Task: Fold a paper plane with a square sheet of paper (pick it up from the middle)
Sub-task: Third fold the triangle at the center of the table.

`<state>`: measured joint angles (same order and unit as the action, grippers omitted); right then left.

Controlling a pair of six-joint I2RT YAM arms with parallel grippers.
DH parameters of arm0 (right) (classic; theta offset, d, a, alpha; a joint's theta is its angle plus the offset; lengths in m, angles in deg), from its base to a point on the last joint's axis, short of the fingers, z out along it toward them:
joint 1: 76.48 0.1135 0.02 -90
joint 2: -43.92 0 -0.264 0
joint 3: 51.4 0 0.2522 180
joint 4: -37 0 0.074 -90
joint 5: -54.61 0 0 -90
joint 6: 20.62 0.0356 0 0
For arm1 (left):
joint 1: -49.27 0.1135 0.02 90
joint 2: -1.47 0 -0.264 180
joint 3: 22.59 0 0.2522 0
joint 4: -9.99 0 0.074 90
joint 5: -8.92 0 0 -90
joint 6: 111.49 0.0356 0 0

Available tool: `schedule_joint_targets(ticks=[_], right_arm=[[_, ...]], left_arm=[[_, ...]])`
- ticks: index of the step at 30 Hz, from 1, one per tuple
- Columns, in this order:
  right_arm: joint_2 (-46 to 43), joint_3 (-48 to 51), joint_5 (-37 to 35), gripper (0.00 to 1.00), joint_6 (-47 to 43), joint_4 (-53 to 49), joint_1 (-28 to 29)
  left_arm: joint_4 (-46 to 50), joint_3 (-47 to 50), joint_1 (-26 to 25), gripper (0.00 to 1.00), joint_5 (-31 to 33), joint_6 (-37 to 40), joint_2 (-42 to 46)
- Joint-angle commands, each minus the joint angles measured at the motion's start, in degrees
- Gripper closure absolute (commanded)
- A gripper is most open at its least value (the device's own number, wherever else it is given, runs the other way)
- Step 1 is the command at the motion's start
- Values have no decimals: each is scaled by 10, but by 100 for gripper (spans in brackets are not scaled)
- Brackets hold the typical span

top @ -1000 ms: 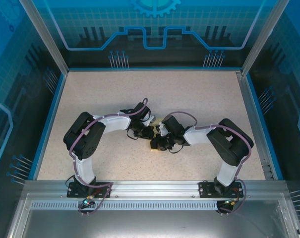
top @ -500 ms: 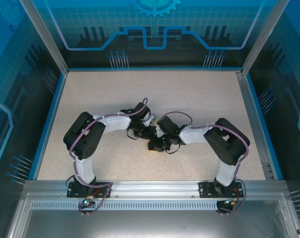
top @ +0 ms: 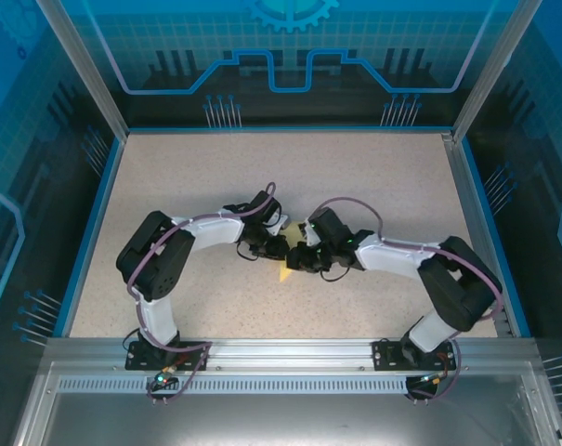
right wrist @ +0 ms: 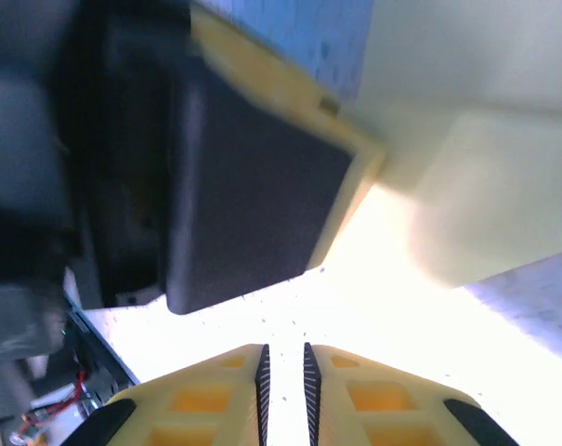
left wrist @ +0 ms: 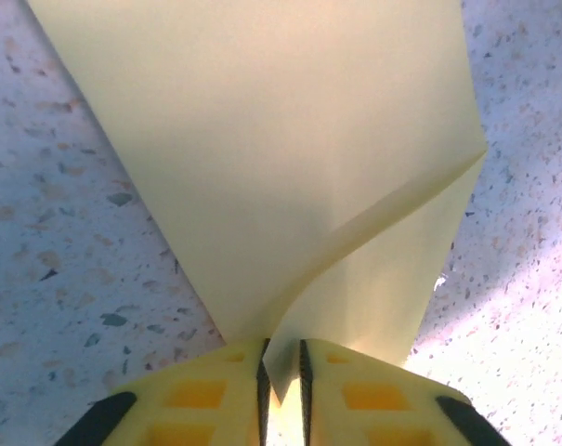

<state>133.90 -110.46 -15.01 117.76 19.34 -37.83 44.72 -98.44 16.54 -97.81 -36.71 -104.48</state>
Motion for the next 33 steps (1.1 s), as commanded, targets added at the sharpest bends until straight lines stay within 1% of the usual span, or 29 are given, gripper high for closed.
schedule_joint_targets(ticks=[1, 3, 5, 9, 11, 12, 17, 18, 22, 24, 26, 30, 33], right_arm=[[-4, 21, 5, 80, -29, -16, -51], [6, 21, 35, 80, -32, 2, -77], [18, 9, 56, 80, -41, 11, -86], [48, -22, 78, 80, -45, 18, -87], [65, -32, 97, 80, -41, 33, -85], [73, -36, 104, 80, -38, 39, -83], [110, -48, 111, 82, -35, 47, -74], [121, -70, 118, 83, -35, 48, -74], [158, -92, 120, 83, -42, 41, -72], [176, -111, 101, 84, -54, 10, -72], [190, -116, 101, 84, -58, 6, -72], [215, -122, 95, 84, -63, -6, -72], [223, -118, 94, 85, -64, -2, -72]], left_arm=[[21, -3, 3, 74, 11, -14, 36], [28, -9, 2, 68, 16, -16, 46], [33, -9, 2, 67, 25, -18, 59], [49, 2, 2, 64, 69, -34, 91], [55, 10, 2, 65, 84, -45, 112], [54, 17, 2, 66, 81, -54, 124], [28, 38, -13, 75, 36, -90, 170], [28, 35, -20, 77, 28, -92, 169], [23, 25, -50, 83, 12, -100, 143], [6, 26, -60, 86, 0, -111, 122], [-6, 25, -71, 89, -8, -119, 102], [-18, 27, -90, 91, -8, -130, 68], [-34, 37, -94, 92, -7, -140, 45]])
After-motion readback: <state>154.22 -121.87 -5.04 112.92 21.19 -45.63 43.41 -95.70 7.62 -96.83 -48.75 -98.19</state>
